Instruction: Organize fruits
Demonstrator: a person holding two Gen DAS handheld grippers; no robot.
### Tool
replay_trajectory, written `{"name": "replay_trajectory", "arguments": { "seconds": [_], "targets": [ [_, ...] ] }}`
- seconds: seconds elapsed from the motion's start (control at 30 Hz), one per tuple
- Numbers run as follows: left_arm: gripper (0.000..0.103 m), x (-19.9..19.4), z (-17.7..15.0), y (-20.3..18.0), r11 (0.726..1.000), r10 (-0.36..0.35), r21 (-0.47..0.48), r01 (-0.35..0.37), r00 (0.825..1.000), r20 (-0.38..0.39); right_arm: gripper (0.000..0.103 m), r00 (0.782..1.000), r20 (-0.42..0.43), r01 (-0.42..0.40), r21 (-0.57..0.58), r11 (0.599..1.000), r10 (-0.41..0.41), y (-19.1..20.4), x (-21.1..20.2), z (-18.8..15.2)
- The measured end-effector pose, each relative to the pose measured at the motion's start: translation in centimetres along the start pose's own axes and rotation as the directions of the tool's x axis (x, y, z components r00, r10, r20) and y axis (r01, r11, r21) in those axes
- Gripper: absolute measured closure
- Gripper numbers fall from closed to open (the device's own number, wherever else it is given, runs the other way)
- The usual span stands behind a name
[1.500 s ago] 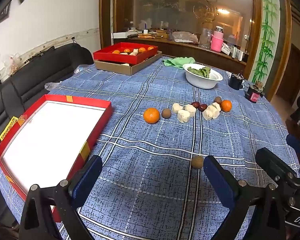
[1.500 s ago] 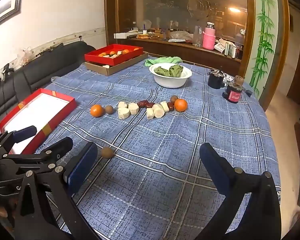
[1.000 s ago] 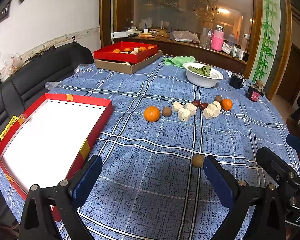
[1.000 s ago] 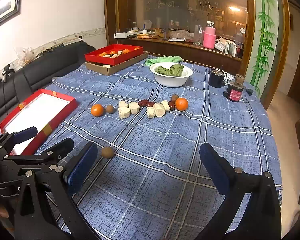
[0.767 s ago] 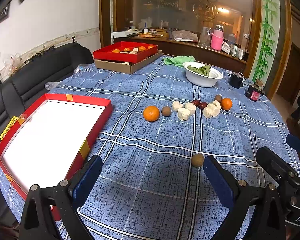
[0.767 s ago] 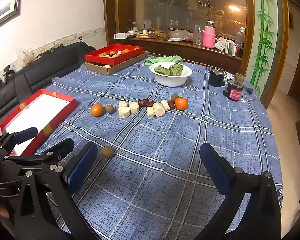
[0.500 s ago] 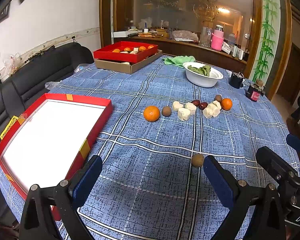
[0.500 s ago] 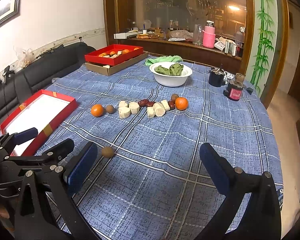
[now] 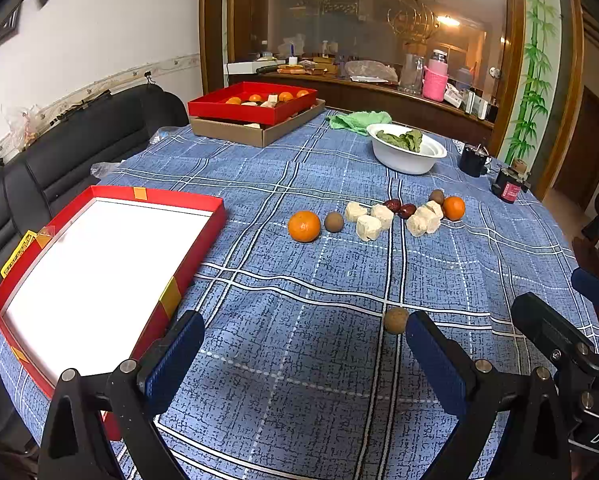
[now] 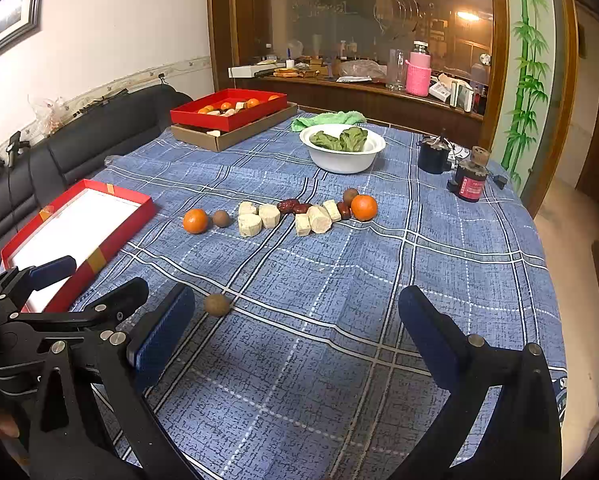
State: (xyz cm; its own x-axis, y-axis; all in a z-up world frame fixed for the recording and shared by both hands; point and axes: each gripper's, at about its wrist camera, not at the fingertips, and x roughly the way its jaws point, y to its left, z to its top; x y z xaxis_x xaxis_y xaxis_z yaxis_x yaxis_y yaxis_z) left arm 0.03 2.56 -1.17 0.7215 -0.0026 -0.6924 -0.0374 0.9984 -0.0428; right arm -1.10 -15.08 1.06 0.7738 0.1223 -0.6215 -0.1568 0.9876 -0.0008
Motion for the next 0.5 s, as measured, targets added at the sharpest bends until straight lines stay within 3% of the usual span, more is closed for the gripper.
{"name": "replay_trajectory", "arguments": {
  "seconds": [0.5],
  "targets": [
    [0.003,-0.07,-0.04,-0.01,1.0,-0.003,0.011,0.003,1.0,0.002,0.0,1.0,-0.004,-0.003,0.003,1.0,0.003,0.0,0.03,0.06]
  ]
}}
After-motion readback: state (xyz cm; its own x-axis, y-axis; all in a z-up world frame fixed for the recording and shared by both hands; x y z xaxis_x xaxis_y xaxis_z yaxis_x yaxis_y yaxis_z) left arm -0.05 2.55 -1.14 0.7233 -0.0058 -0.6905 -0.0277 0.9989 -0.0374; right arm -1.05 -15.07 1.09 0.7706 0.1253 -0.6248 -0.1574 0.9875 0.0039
